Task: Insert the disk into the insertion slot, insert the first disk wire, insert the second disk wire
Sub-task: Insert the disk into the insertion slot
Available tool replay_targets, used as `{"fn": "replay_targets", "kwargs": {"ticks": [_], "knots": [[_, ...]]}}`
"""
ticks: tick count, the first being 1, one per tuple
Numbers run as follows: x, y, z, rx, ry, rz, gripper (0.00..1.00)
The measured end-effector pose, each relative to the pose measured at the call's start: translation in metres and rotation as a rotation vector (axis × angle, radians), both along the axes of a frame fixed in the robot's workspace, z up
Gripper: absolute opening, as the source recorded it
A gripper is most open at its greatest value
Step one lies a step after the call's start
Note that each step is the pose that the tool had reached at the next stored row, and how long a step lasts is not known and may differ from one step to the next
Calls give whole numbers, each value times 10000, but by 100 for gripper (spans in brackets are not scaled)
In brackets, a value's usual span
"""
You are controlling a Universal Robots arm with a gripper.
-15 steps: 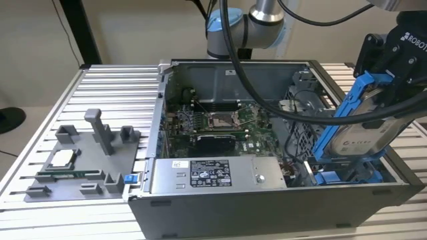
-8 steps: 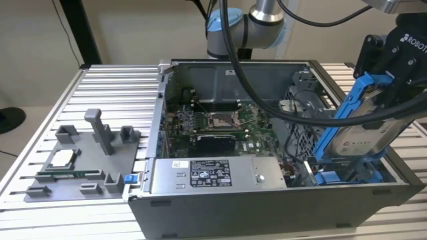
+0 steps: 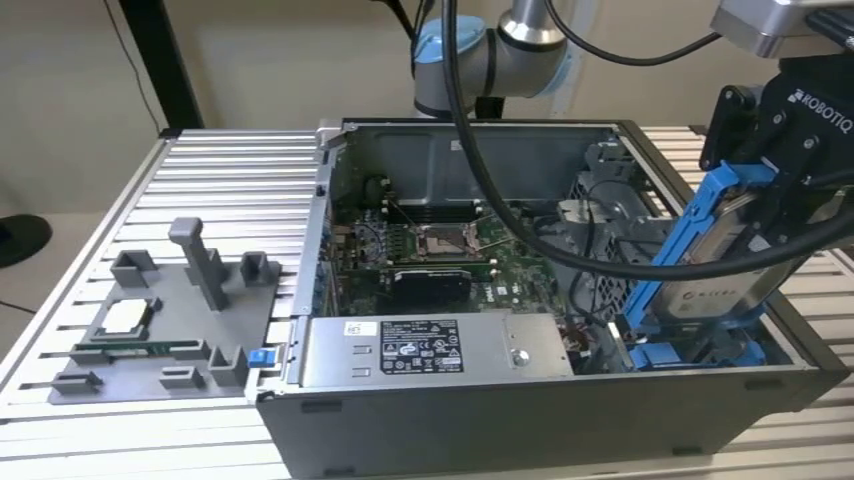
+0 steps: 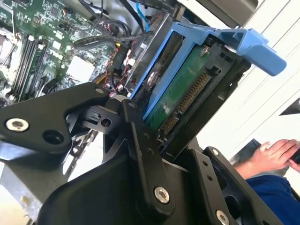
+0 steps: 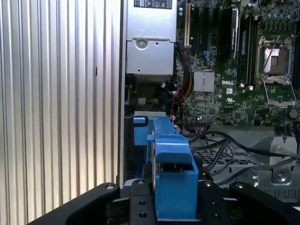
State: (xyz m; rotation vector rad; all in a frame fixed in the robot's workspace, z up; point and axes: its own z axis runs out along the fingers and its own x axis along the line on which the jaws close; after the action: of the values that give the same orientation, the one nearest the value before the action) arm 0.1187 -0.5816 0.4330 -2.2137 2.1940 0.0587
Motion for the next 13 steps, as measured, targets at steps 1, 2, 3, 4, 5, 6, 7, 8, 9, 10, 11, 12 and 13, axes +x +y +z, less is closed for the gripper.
{"fn": "replay_targets", "kwargs": {"ticks": [1, 2, 3, 4, 5, 6, 7, 8, 9, 10, 11, 12, 13], "knots": [[0, 0, -8, 19, -9, 36, 0], [0, 0, -12, 40, -24, 58, 0], [0, 0, -18, 61, -42, 75, 0], [0, 0, -23, 86, -62, 83, 0], [1, 0, -29, 122, -71, 84, 0], [0, 0, -35, 181, -73, 84, 0], [0, 0, -41, 240, -75, 84, 0], [0, 0, -51, 293, -75, 84, 0], [0, 0, -61, 335, -75, 83, 0], [0, -3, -65, 355, -75, 76, 0], [0, -9, -68, 360, -75, 39, 0], [0, -15, -71, 362, -76, -25, 0], [0, -21, -73, 360, -77, -95, 0]]}}
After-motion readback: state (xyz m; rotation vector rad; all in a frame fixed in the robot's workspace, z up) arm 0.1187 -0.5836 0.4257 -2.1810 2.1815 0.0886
